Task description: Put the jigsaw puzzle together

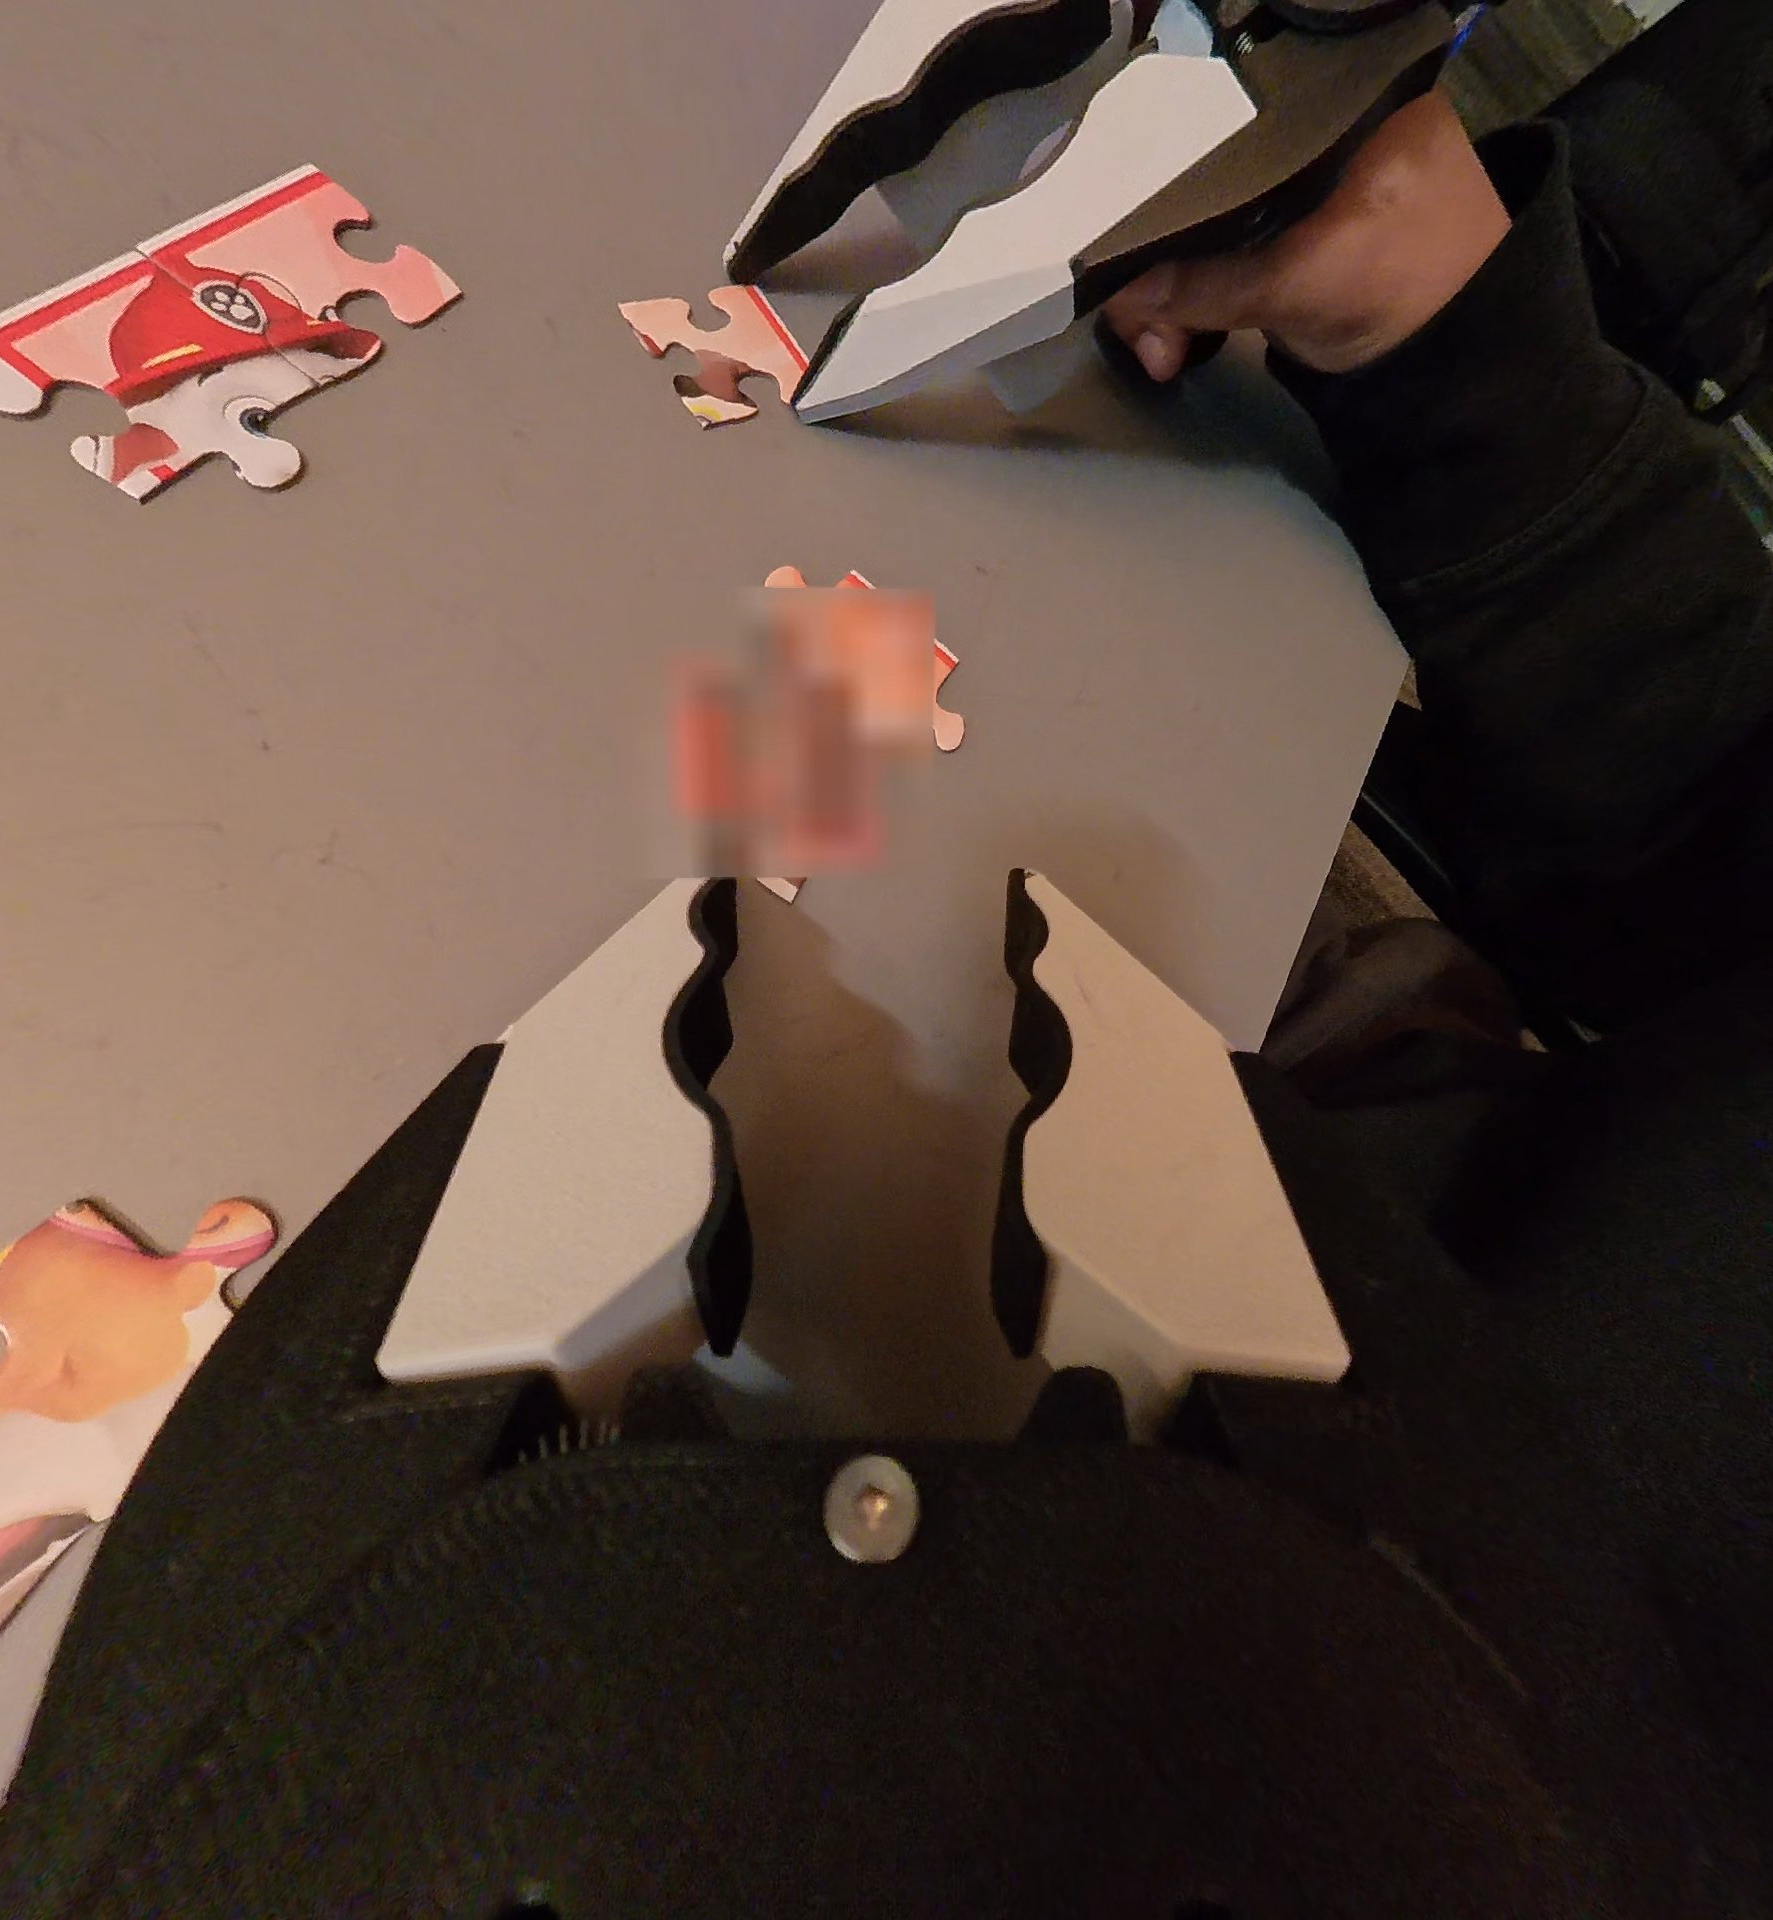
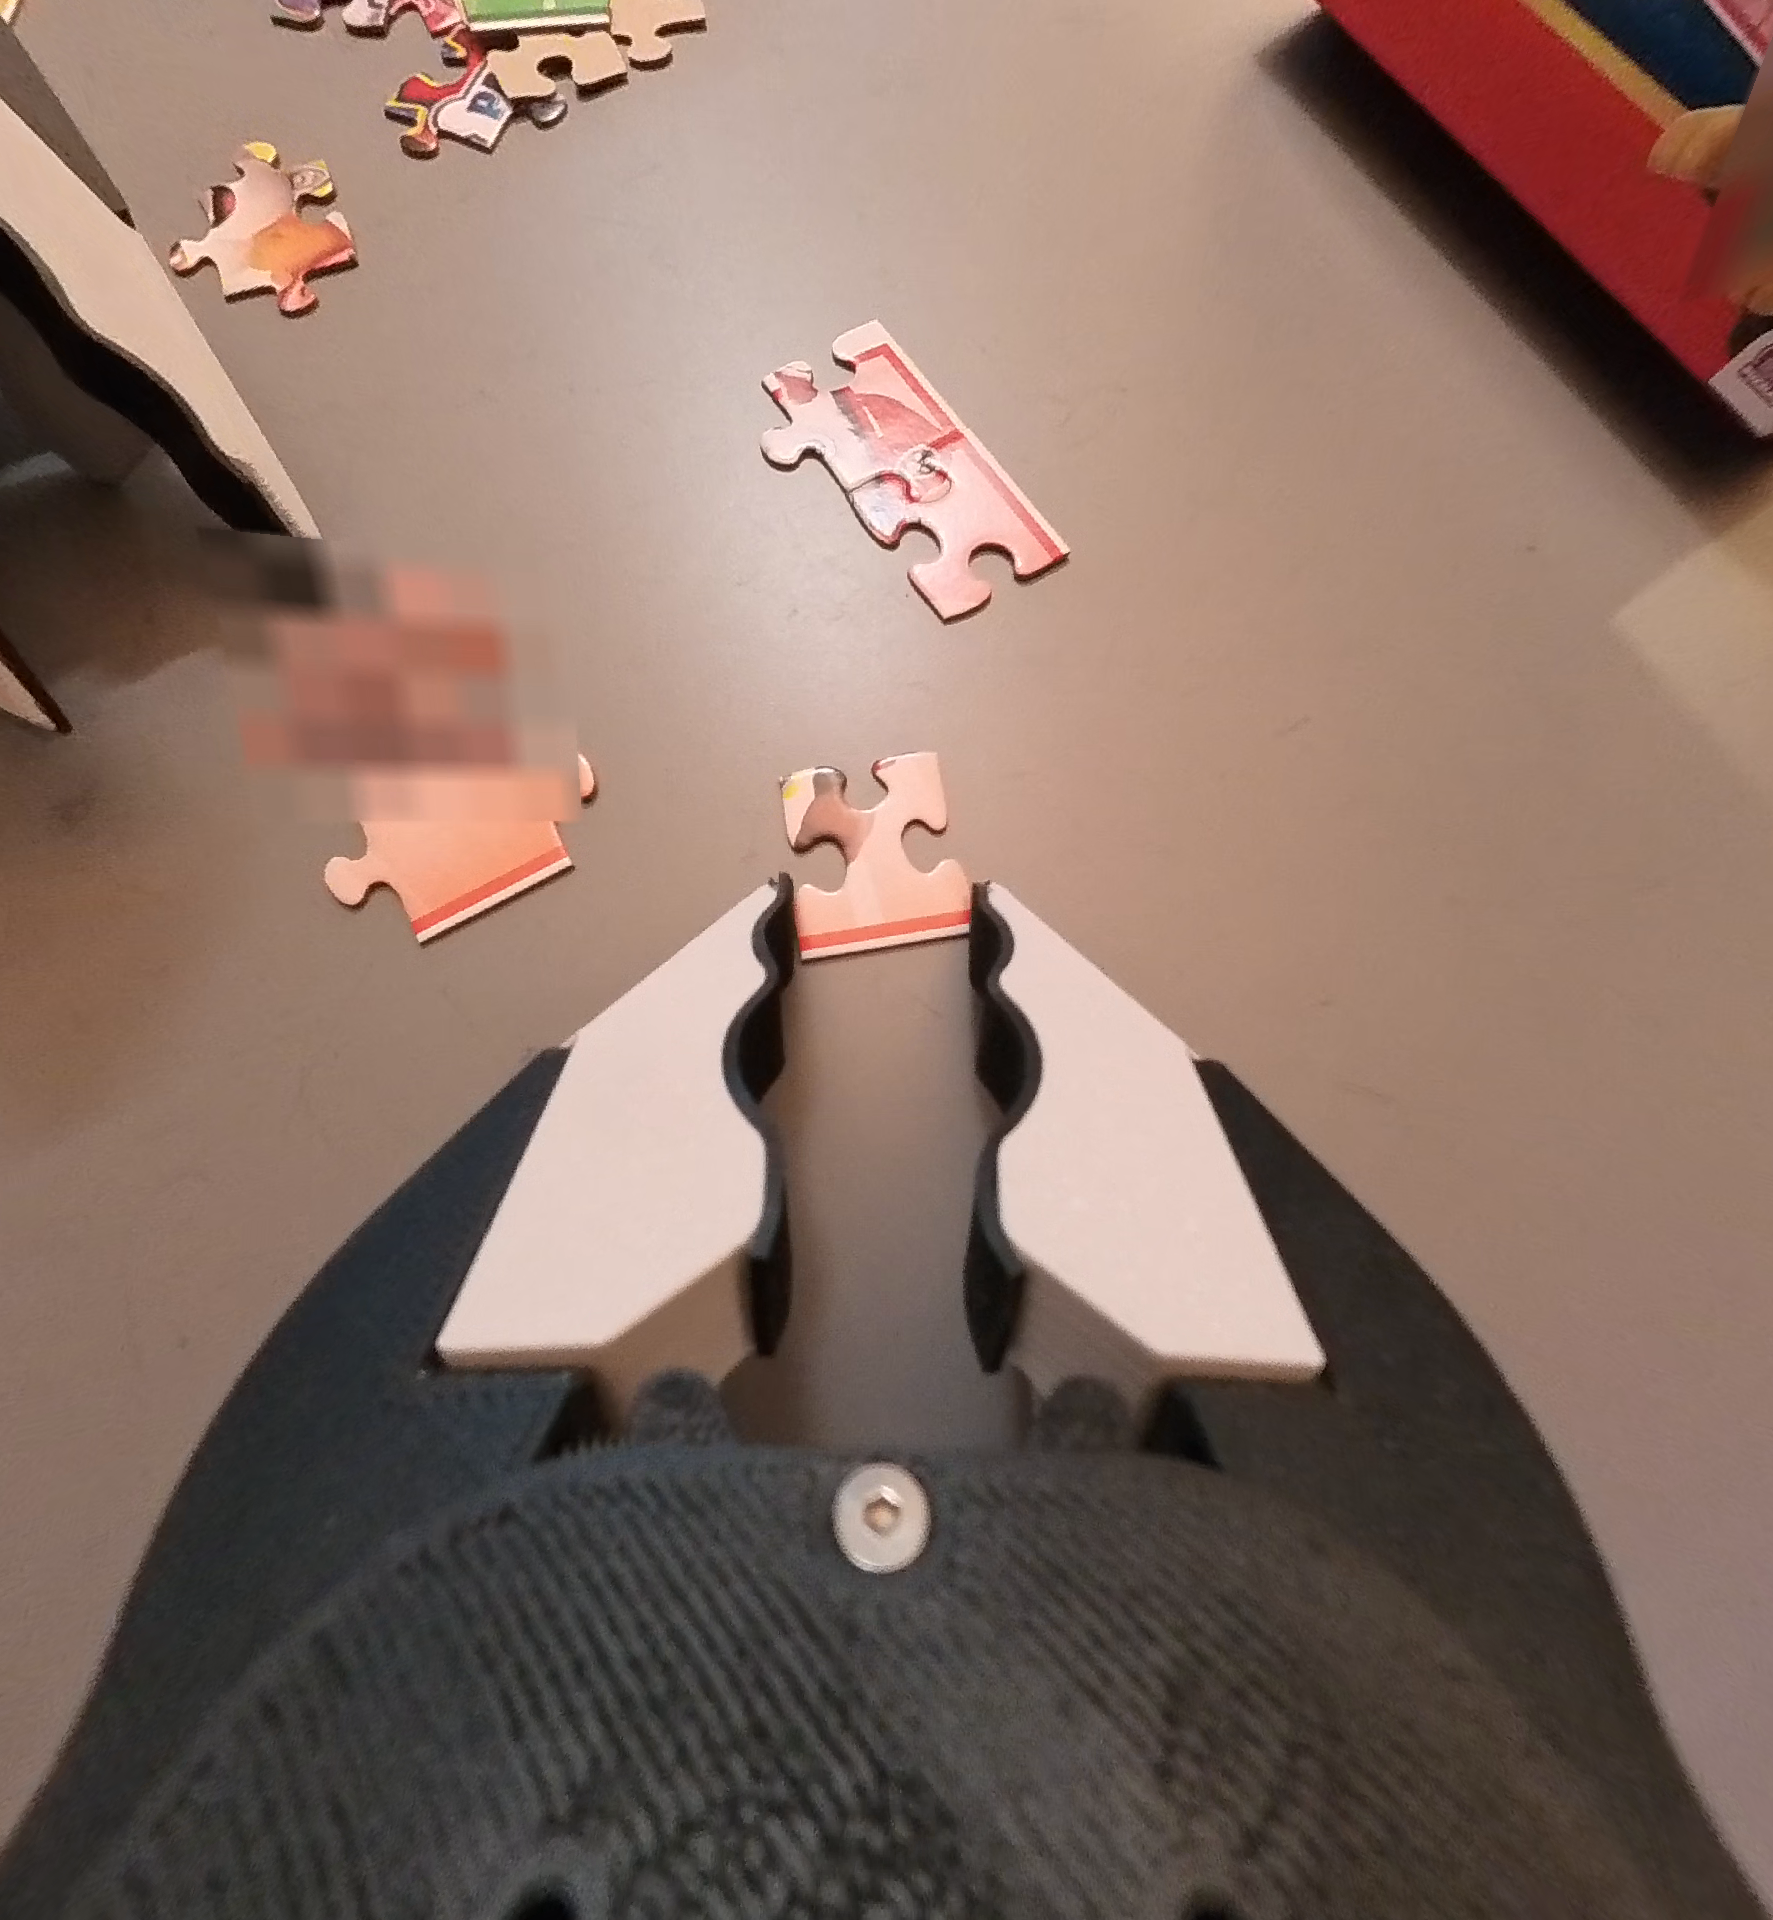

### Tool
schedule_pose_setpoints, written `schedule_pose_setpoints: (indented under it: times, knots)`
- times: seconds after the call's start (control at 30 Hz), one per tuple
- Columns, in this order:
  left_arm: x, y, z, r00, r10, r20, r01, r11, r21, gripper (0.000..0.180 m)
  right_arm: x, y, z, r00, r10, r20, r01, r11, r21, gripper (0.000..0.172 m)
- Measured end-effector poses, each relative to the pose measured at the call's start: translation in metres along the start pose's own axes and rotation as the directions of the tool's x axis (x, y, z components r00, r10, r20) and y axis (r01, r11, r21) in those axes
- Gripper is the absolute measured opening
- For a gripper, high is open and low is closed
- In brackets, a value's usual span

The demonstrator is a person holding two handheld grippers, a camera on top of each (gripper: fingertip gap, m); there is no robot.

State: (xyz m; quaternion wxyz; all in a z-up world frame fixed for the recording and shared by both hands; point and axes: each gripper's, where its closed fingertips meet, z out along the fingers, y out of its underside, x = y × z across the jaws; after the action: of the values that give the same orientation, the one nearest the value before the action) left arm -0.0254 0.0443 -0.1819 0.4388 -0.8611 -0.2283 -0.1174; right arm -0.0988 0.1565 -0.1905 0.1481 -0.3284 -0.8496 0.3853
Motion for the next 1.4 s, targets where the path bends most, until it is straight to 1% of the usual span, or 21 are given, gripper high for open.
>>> schedule_pose_setpoints:
  times: [0.27,0.47,0.6,0.73,0.83,0.93,1.1,1.2,1.3,1.4]
  knots:
    - [0.002,0.0,0.002,1.0,0.002,-0.01,-0.002,1.0,-0.003,0.049,-0.008,-0.003,0.004,1.0,-0.019,0.023,0.019,1.0,0.0,0.032]
    - [0.005,-0.001,0.004,1.0,-0.002,-0.025,0.002,1.0,-0.003,0.049,-0.04,-0.015,0.016,0.989,-0.068,0.134,0.068,0.998,0.006,0.032]
    - [0.005,-0.001,0.004,1.0,0.002,-0.021,-0.002,1.0,-0.004,0.049,-0.044,-0.017,0.017,0.985,-0.073,0.158,0.072,0.997,0.011,0.032]
    - [0.005,-0.001,0.004,1.0,-0.002,-0.025,0.002,1.0,-0.002,0.048,-0.048,-0.018,0.014,0.98,-0.081,0.181,0.077,0.997,0.028,0.028]
    - [0.005,-0.001,0.004,1.0,-0.004,-0.027,0.004,1.0,-0.001,0.049,-0.048,-0.021,0.012,0.979,-0.079,0.186,0.071,0.996,0.049,0.03]
    - [0.005,-0.002,0.004,1.0,-0.006,-0.03,0.006,1.0,0.0,0.049,-0.043,-0.025,0.007,0.982,-0.049,0.184,0.033,0.996,0.084,0.031]
    - [0.005,-0.002,0.003,0.999,-0.014,-0.038,0.014,1.0,0.003,0.048,-0.025,-0.023,0.004,0.991,0.01,0.13,-0.021,0.996,0.083,0.03]
    - [0.005,-0.002,0.003,0.999,-0.018,-0.042,0.019,1.0,0.005,0.048,-0.023,-0.02,0.007,0.993,0.019,0.117,-0.027,0.998,0.062,0.028]
    - [0.005,-0.003,0.004,0.999,-0.024,-0.044,0.025,1.0,0.009,0.048,-0.025,-0.014,0.014,0.995,-0.005,0.103,0.004,1.0,0.006,0.028]
    - [0.007,-0.005,0.006,0.998,-0.026,-0.05,0.027,1.0,0.01,0.048,-0.03,-0.014,0.015,0.993,-0.025,0.117,0.025,1.0,0.004,0.026]
